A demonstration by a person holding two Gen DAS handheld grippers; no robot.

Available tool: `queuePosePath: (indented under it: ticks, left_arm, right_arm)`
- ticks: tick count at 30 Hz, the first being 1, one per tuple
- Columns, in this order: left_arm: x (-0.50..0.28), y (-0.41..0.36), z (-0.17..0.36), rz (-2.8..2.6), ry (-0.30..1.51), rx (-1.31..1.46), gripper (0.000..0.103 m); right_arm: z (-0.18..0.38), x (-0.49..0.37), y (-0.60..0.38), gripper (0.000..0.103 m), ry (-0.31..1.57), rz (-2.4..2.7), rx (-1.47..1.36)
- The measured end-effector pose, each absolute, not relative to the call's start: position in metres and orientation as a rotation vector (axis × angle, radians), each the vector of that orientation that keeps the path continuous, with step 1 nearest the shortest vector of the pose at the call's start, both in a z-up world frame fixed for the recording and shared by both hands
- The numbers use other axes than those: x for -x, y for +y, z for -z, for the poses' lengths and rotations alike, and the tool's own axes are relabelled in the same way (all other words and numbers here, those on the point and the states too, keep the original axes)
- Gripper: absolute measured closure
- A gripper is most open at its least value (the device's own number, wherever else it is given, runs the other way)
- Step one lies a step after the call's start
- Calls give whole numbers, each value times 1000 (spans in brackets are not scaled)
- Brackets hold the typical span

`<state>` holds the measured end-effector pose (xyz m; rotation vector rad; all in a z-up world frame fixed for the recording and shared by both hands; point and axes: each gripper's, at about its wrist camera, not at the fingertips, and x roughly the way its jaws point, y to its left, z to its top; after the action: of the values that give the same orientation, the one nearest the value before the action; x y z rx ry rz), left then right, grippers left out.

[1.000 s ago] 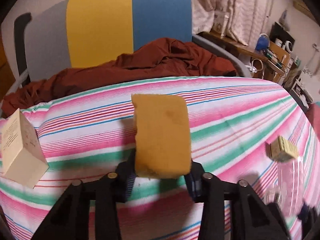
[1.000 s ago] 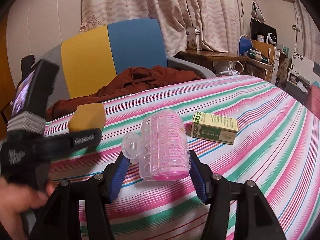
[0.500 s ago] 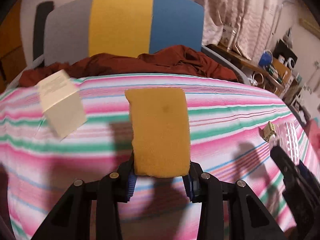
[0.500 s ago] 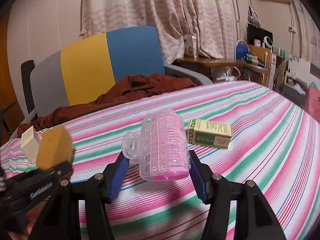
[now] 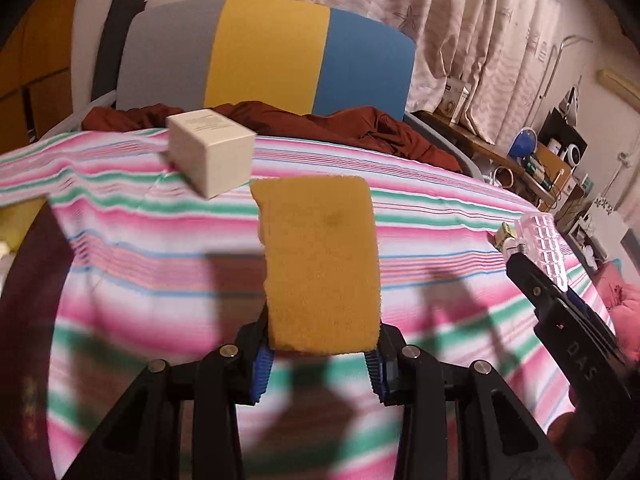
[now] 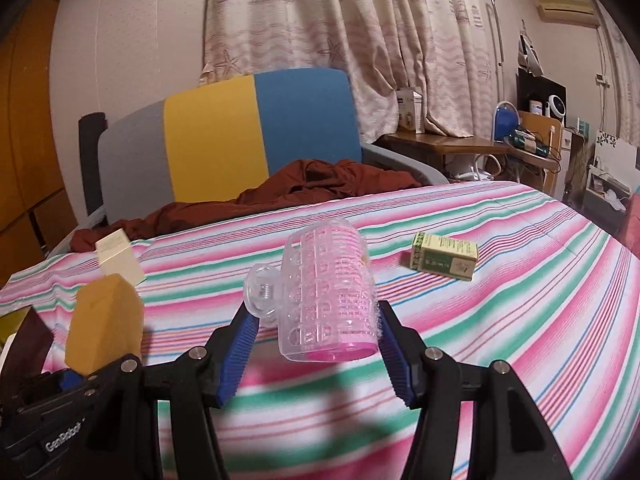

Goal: Organize objects
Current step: 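Carry the yellow sponge into the tray with the left tool while the right tool drops the pink roller in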

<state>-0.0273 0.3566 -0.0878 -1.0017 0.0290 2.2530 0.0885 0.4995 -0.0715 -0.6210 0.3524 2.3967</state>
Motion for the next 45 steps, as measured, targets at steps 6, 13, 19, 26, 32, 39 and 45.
queuePosePath:
  ticks: [6,13,19,26,32,39,45]
  left_arm:
    - [0,321,81,-2252,5,1000,64]
    - [-42,277,67,-2217,52,942,63]
    - [-62,237,50,-2211,55,894,63]
    - [-51,183,27,-2276,-17,872,63]
    - [-18,133,15,-2372,-84,910,63]
    - [20,74,14,-2480,-172,969,63]
    - [63,39,34,-2466,-231,1163,63]
  right_arm:
    - [72,-94,479,43,335,-2411,633]
    - [76,-96,459,43,336,-2441,691]
    - [79,-99,443,43,414,-2458,750]
    - [75,-101,405,43,526,-2534,775]
    - [56,-91,367,43,531,-2643,776]
    - [30,-75,328,43,508,-2778,771]
    - [6,-62,296,43,468,-2896,757]
